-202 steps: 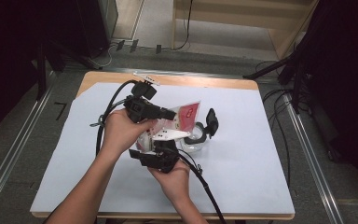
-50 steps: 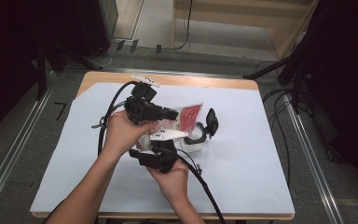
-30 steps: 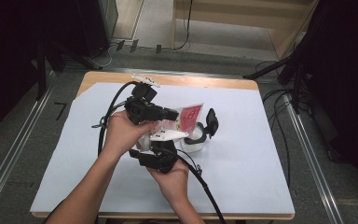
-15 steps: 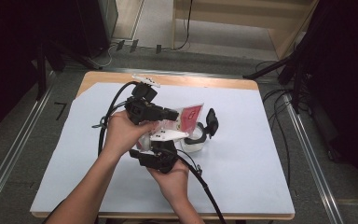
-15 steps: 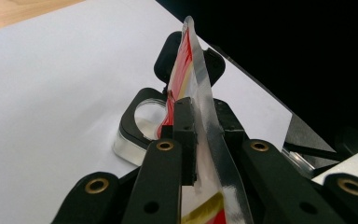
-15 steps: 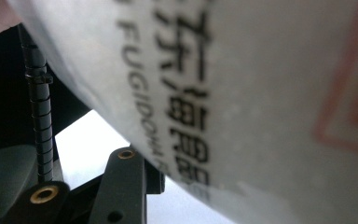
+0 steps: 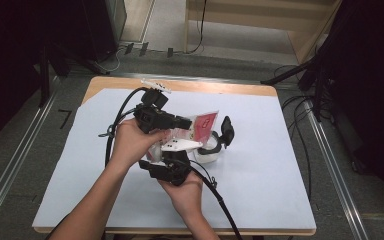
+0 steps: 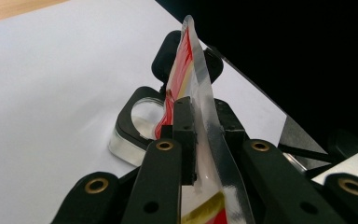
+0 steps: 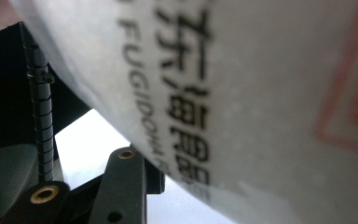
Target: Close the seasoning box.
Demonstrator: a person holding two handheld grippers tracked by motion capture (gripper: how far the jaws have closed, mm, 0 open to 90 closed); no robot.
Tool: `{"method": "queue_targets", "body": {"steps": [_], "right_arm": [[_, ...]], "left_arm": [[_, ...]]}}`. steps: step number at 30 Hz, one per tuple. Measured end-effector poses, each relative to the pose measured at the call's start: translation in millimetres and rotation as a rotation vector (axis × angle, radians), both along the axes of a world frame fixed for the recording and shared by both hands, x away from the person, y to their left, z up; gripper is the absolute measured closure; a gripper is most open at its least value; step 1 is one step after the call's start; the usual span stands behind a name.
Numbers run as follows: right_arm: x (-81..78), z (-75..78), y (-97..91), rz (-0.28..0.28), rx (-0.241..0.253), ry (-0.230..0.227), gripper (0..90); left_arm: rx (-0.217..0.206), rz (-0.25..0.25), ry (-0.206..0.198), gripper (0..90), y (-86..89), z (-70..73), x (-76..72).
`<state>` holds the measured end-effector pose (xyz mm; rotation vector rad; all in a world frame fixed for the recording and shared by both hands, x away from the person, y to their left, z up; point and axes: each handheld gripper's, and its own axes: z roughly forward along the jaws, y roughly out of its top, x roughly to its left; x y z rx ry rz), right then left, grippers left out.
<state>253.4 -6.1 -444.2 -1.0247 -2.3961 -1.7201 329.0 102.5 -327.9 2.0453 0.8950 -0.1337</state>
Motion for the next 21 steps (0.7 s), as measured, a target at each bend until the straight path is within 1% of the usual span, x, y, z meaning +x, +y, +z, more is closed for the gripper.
{"method": "queue_targets", "body": {"steps": [2,5,7,19,21], "right_arm": [[0.1,-0.1,0.2,0.0,0.0,0.0,62.5],[0.2,0.0,0.2,0.001,0.0,-0.001,62.6],[0.3,0.0,0.1,0.001,-0.001,-0.001,62.6],[0.2,0.4,0.1,0.001,-0.001,0.002,62.6],[-0.1,0.7,-0.1,0.0,-0.001,0.005,62.6]], "left_arm": [[-0.007,0.005,0.007,83.4,-0.1,-0.3,0.1],[0.002,0.002,0.011,83.5,0.7,0.1,0.5],[-0.002,0.004,0.014,83.5,0.8,-0.1,0.7],[-0.006,0.007,0.016,83.4,0.6,-0.3,0.7],[0.001,0.008,0.014,83.4,0.5,0.1,0.5]]}}
